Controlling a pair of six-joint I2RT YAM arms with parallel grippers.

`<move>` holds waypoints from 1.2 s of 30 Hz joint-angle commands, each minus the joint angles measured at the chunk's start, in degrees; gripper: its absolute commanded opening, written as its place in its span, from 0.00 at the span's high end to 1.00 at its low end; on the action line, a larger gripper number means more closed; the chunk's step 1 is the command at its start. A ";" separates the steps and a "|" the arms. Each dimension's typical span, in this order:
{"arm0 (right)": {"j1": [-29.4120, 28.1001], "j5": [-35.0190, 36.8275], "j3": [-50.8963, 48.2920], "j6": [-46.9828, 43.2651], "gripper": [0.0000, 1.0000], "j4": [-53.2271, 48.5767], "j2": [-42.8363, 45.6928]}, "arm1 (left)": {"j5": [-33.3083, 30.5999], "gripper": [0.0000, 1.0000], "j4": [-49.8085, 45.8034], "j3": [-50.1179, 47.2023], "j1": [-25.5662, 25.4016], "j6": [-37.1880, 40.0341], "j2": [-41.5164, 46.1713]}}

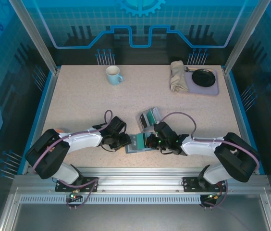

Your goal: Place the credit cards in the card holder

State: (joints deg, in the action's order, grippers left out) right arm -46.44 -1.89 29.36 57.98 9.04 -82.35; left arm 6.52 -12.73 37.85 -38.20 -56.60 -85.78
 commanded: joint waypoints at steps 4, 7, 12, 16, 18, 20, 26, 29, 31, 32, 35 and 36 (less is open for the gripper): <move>-2.52 -0.82 1.62 1.52 0.99 0.36 -1.40 | 3.32 0.60 3.79 -1.28 -0.85 0.79 -3.11; -2.59 -0.12 0.97 2.20 0.99 -1.61 0.01 | 3.20 0.60 3.72 -1.36 -0.91 0.79 -3.10; -2.56 1.80 -0.43 2.76 0.98 -4.97 2.78 | 3.23 0.61 4.01 -1.37 -0.88 0.66 -3.34; -2.61 0.20 -0.38 2.88 0.98 -4.49 1.80 | 3.36 0.61 4.23 -1.37 -0.89 0.61 -3.59; -2.98 0.13 0.19 3.65 0.99 -4.90 0.94 | 3.32 0.61 4.06 -1.28 -0.91 0.54 -3.51; -3.63 0.21 0.72 4.22 0.98 -4.75 0.21 | 3.23 0.61 4.11 -1.37 -0.91 0.53 -3.34; -3.95 -1.17 3.36 4.95 0.99 -5.99 -2.20 | 3.21 0.61 4.05 -1.33 -0.91 0.51 -3.21; -3.57 -1.19 3.77 4.54 0.99 -7.15 -1.87 | 3.19 0.61 3.88 -1.28 -0.89 0.51 -3.04; -3.14 -1.48 3.77 4.05 0.99 -7.89 -1.22 | 3.14 0.61 3.77 -1.28 -0.92 0.60 -3.09; -2.90 -1.58 3.93 3.77 0.99 -8.87 -0.94 | 3.17 0.61 3.80 -1.22 -0.91 0.61 -3.13; -1.92 -1.45 4.14 3.13 0.99 -12.16 0.22 | 3.14 0.61 3.85 -1.33 -0.91 0.60 -3.09; -1.58 -1.40 3.95 2.98 0.99 -13.15 0.66 | 3.14 0.61 3.82 -1.33 -0.91 0.53 -2.99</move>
State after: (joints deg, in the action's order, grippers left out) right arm -48.84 -2.24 32.49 61.91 1.34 -83.24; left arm 6.52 -12.71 37.85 -38.20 -56.62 -85.78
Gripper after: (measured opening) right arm 0.044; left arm 0.394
